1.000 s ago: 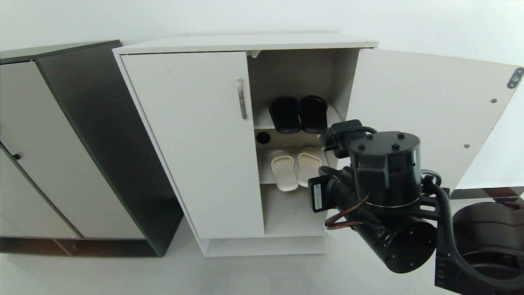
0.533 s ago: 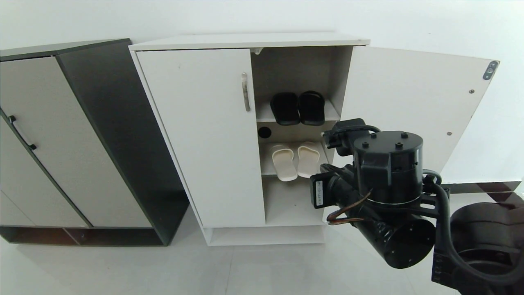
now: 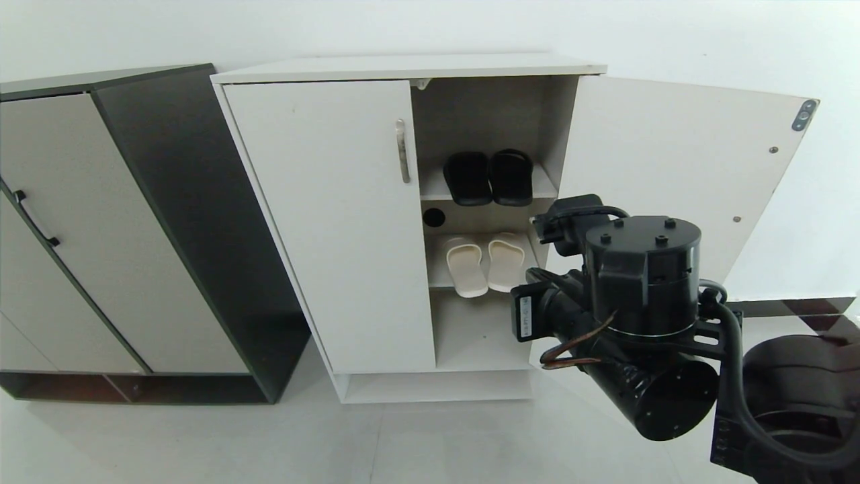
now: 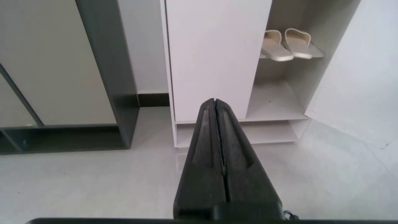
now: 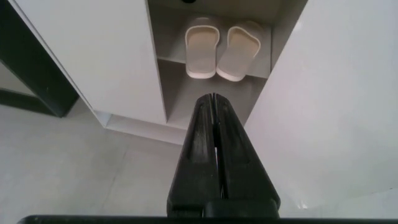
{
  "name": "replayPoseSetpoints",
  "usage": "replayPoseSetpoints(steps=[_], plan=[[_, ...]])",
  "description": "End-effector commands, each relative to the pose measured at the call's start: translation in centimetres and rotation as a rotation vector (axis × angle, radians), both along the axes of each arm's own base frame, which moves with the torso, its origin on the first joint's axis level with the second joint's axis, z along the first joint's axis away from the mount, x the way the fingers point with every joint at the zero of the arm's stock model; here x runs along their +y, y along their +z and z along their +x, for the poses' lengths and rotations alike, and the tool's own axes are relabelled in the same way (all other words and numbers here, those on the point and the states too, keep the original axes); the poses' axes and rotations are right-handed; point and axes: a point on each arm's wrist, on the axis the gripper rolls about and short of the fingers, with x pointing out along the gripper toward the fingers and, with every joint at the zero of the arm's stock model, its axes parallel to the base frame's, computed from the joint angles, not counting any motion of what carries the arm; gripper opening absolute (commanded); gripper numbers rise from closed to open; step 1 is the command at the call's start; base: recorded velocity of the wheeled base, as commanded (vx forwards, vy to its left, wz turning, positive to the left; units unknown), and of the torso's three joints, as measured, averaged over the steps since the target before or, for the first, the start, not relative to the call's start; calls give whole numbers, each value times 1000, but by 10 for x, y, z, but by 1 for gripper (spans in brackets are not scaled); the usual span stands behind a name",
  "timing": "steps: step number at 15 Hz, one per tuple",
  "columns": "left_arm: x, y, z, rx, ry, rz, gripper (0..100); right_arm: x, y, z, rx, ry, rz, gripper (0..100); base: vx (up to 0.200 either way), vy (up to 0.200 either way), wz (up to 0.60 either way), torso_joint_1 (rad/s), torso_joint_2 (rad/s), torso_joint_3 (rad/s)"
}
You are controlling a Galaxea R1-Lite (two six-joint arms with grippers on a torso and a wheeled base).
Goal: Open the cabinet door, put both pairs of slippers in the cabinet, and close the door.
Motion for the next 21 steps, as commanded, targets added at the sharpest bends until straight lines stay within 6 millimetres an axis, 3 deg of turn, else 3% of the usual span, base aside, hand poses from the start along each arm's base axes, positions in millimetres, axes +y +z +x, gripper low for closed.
replayPoseSetpoints(steps=[1, 9, 21], plan=[[0, 0, 0, 0, 0, 0, 0, 1, -1, 0, 3, 8, -1, 0, 0, 0, 0, 0, 0, 0], [0, 0, 0, 0, -3, 1, 0, 3, -1, 1, -27, 17, 37, 0, 0, 0, 0, 0, -23, -25], [0, 0, 0, 0, -3, 1, 0, 4, -5, 3, -18, 19, 24, 0, 0, 0, 0, 80, -421, -344]])
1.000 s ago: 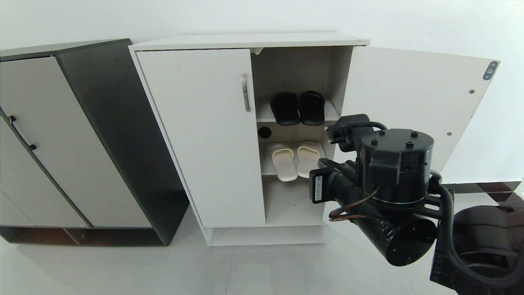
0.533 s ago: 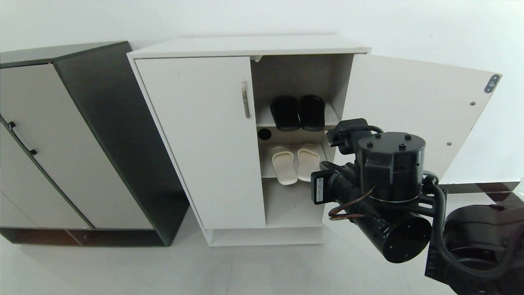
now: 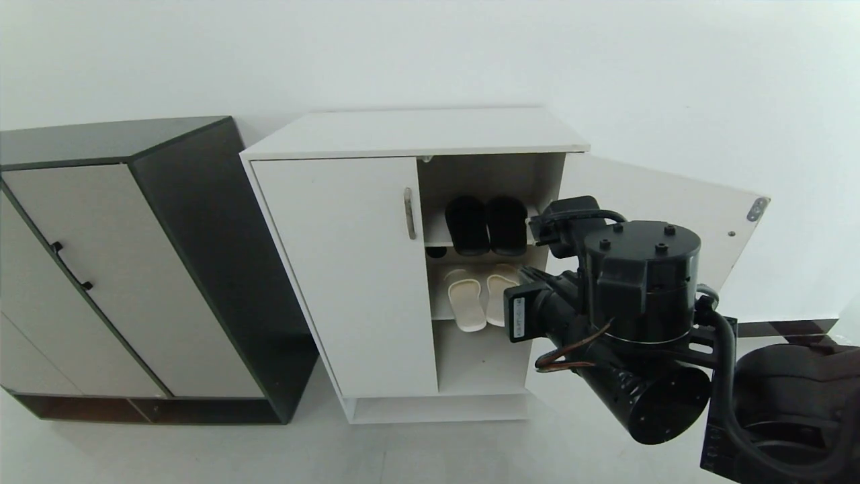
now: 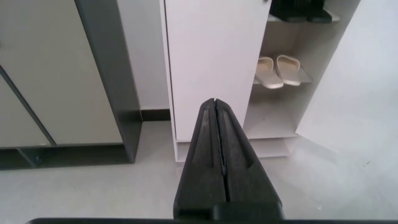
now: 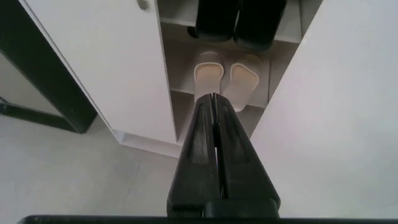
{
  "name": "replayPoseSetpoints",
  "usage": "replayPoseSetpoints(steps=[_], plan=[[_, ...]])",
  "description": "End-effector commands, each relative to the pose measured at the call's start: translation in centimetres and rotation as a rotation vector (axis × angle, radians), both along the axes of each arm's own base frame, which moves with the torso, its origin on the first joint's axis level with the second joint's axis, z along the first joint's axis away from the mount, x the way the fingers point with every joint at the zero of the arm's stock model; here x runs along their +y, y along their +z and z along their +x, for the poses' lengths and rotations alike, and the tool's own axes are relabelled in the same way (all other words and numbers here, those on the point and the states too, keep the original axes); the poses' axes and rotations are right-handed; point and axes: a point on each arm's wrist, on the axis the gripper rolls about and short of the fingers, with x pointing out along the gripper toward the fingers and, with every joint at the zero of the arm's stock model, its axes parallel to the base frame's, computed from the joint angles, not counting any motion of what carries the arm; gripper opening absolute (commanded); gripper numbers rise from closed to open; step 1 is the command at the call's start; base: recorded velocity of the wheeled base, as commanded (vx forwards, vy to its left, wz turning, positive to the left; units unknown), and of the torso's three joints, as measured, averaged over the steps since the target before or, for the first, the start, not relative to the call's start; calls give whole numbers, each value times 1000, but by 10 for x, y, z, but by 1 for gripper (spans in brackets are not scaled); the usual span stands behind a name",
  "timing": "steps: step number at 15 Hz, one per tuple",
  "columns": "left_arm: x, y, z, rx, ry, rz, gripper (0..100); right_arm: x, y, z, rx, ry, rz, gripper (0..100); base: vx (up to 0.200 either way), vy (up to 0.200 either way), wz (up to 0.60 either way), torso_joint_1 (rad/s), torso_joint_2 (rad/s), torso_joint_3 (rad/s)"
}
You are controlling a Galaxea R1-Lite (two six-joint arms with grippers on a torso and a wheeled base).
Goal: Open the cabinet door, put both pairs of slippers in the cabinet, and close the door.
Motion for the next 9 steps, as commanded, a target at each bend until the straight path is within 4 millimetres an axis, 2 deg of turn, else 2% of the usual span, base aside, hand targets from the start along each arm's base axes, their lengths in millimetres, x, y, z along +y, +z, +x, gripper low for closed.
replayPoseSetpoints(steps=[1, 9], plan=[[0, 0, 0, 1, 1, 0, 0, 1, -3, 1, 5, 0, -7, 0, 0, 0, 0, 159, -466, -325], [0, 0, 0, 0, 1, -2, 0, 1, -4, 0, 8, 0, -9, 0, 0, 0, 0, 179, -492, -316]])
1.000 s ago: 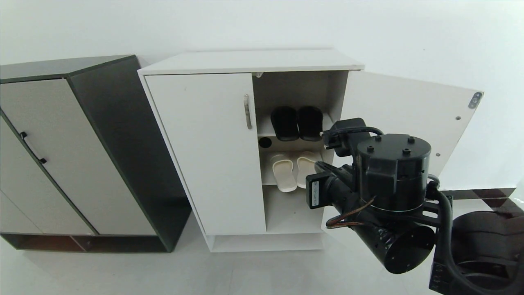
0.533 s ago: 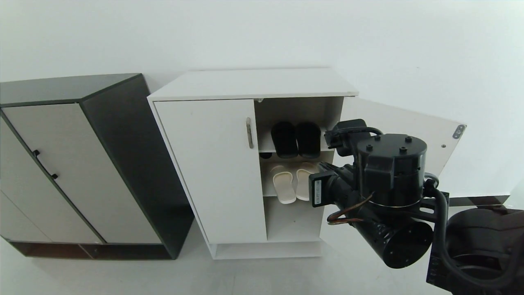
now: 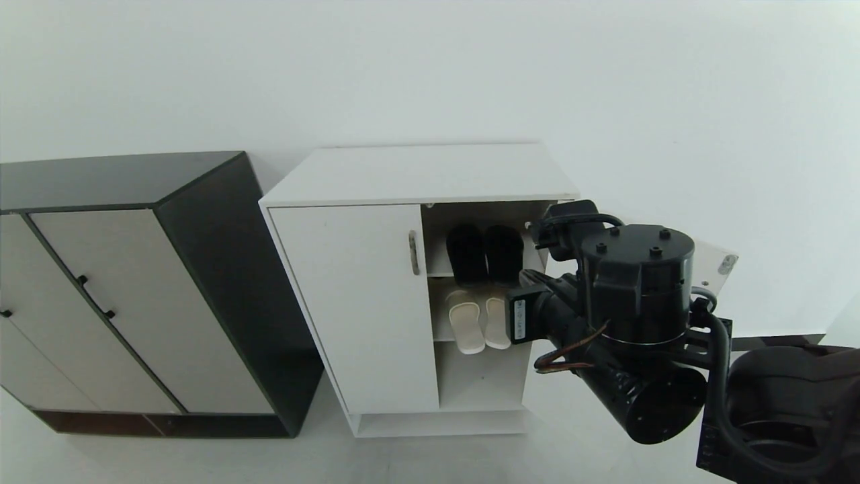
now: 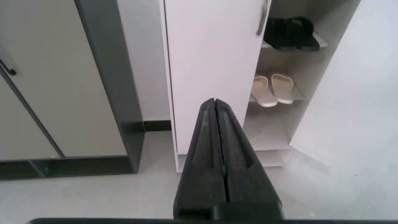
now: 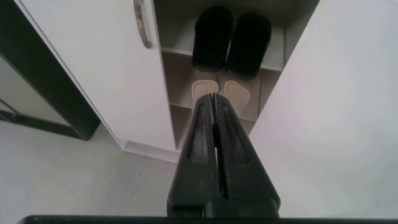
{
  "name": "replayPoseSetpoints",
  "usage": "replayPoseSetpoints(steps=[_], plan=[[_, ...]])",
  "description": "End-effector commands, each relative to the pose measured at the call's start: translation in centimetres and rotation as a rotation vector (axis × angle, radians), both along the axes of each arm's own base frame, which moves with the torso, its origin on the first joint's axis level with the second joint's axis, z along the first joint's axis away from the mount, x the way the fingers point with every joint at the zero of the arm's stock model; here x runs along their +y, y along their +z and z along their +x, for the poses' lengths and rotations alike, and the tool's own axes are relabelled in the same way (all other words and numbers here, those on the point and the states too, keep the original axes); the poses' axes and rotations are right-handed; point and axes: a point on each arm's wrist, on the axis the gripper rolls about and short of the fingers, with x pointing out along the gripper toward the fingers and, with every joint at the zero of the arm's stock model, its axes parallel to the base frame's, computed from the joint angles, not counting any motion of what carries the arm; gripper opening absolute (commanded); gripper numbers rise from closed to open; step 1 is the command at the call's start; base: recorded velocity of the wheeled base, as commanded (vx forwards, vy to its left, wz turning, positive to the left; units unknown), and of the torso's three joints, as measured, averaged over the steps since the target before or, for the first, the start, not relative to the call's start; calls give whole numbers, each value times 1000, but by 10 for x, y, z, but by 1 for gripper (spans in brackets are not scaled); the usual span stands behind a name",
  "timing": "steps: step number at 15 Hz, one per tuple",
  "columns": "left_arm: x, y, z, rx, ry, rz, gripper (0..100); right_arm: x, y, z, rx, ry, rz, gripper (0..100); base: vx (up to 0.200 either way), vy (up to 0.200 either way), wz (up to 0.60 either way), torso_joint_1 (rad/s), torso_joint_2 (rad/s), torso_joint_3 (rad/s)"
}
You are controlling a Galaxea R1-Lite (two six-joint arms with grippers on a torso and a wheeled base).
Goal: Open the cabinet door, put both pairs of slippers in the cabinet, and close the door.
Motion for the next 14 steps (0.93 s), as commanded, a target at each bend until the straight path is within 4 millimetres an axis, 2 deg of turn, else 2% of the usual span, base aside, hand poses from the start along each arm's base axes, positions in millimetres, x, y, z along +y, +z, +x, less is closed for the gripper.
replayPoseSetpoints(steps=[1, 12, 14], plan=[[0, 0, 0, 0, 0, -1, 0, 0, -1, 0, 3, 0, -3, 0, 0, 0, 0, 207, -510, -320], [0, 0, 0, 0, 2, -1, 0, -1, -2, -1, 5, 2, -5, 0, 0, 0, 0, 248, -565, -324], [0, 0, 0, 0, 2, -1, 0, -1, -3, -1, 6, 2, -6, 0, 0, 0, 0, 114, -283, -137]])
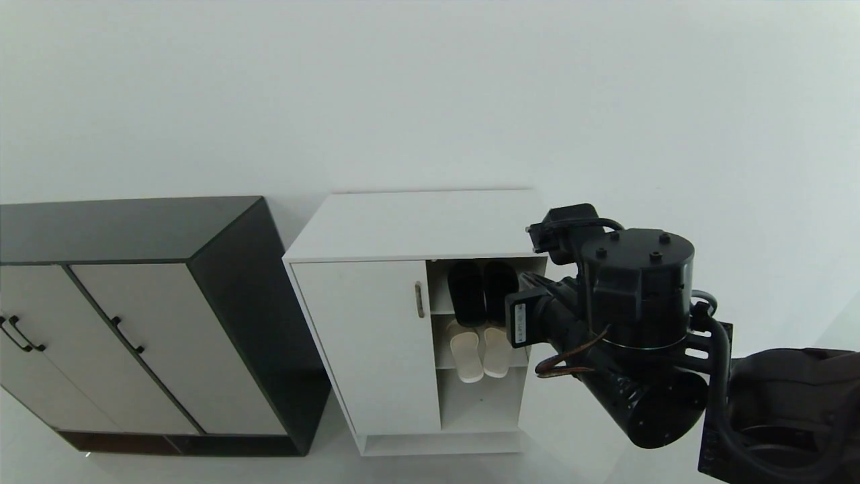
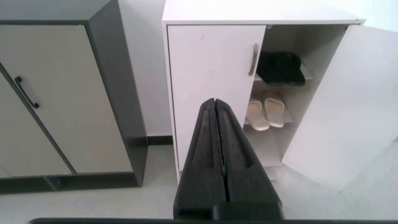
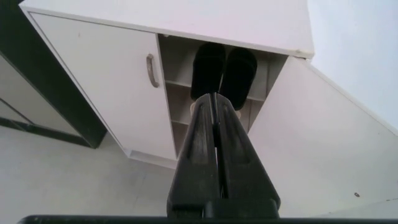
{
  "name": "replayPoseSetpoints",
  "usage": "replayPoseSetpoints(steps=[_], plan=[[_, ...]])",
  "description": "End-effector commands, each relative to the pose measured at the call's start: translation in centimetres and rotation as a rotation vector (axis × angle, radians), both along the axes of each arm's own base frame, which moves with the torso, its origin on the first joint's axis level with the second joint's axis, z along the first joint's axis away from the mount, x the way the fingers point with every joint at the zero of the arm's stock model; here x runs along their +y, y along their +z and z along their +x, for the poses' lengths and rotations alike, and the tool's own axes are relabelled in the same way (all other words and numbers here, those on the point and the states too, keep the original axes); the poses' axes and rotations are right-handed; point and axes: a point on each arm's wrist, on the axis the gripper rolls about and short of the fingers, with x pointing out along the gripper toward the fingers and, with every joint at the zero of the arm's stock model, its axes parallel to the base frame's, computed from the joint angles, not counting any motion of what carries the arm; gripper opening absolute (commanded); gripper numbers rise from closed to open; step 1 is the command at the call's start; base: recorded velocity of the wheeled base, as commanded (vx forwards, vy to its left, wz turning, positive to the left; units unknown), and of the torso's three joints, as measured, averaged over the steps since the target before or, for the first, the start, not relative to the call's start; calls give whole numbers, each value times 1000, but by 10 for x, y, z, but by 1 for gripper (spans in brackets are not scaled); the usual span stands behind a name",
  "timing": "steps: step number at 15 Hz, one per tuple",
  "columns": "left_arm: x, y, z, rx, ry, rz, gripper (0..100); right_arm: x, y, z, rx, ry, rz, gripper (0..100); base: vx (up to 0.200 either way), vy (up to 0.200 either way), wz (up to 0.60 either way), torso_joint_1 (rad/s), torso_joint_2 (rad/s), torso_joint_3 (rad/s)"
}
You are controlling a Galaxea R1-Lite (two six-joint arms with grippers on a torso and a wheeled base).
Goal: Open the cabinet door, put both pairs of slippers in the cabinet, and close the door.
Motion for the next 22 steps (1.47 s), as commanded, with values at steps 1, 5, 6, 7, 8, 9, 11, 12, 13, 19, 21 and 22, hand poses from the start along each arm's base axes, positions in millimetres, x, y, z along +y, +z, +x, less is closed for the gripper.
replayPoseSetpoints(steps=[1, 5, 6, 7, 8, 9, 11, 12, 13, 19, 21, 22], plan=[[0, 0, 0, 0, 0, 0, 0, 0, -1, 0, 3, 0, -4, 0, 0, 0, 0, 0, 0, 0], [0, 0, 0, 0, 0, 0, 0, 0, -2, 0, 6, 0, -7, 0, 0, 0, 0, 0, 0, 0], [0, 0, 0, 0, 0, 0, 0, 0, -2, 0, 6, 0, -7, 0, 0, 0, 0, 0, 0, 0], [0, 0, 0, 0, 0, 0, 0, 0, -2, 0, 6, 1, -7, 0, 0, 0, 0, 0, 0, 0], [0, 0, 0, 0, 0, 0, 0, -1, -5, 0, 9, 1, -22, 0, 0, 0, -600, 2, -2, 7], [0, 0, 0, 0, 0, 0, 0, -1, -7, 0, 10, 3, -39, 0, 0, 0, -600, 7, 2, 2], [0, 0, 0, 0, 0, -2, 0, -1, -8, 0, 12, 3, -41, 0, 0, 0, -600, 0, -5, -2], [0, 0, 0, 0, 0, -2, 0, -1, -8, 0, 12, 3, -41, 0, 0, 0, -600, 27, 2, -2], [0, 0, 0, 0, 0, -2, 0, -1, -8, 1, 12, 1, -41, 0, 0, 0, 0, 0, 0, 0], [0, 0, 0, 0, 0, -2, 0, -20, -7, 23, 12, -57, -47, 0, 0, 0, 0, 0, 0, 0], [0, 0, 0, 0, 0, -2, 0, -27, -6, 32, 14, -67, -41, 0, 0, 0, 0, 0, 0, 0], [0, 0, 0, 0, 0, -2, 0, -31, -6, 36, 15, -74, -39, 0, 0, 0, 0, 0, 0, 0]])
